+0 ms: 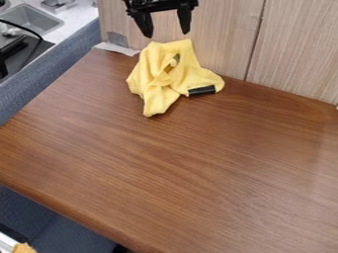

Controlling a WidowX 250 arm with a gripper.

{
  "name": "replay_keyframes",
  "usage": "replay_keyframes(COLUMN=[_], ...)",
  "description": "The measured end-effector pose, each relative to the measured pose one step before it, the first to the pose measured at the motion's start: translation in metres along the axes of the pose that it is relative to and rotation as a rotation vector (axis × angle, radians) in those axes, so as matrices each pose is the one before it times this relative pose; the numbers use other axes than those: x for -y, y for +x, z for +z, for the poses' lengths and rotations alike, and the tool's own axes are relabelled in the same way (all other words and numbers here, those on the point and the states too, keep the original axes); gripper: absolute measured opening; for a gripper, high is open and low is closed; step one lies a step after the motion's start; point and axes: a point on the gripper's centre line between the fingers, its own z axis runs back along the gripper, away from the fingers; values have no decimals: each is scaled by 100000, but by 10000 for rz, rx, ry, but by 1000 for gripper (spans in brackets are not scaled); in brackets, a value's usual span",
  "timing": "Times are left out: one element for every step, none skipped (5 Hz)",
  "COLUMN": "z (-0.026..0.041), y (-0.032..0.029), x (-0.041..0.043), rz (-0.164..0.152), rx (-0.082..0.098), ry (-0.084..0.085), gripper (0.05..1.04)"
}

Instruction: Dropped and picked the cloth

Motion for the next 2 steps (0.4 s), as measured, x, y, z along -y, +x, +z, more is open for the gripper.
replay_keyframes(z=[-1277, -2182], y=[-483, 94], x=[-261, -1214], rz=[77, 378], rx=[-345, -377], ry=[59, 279], gripper=[1001, 1001])
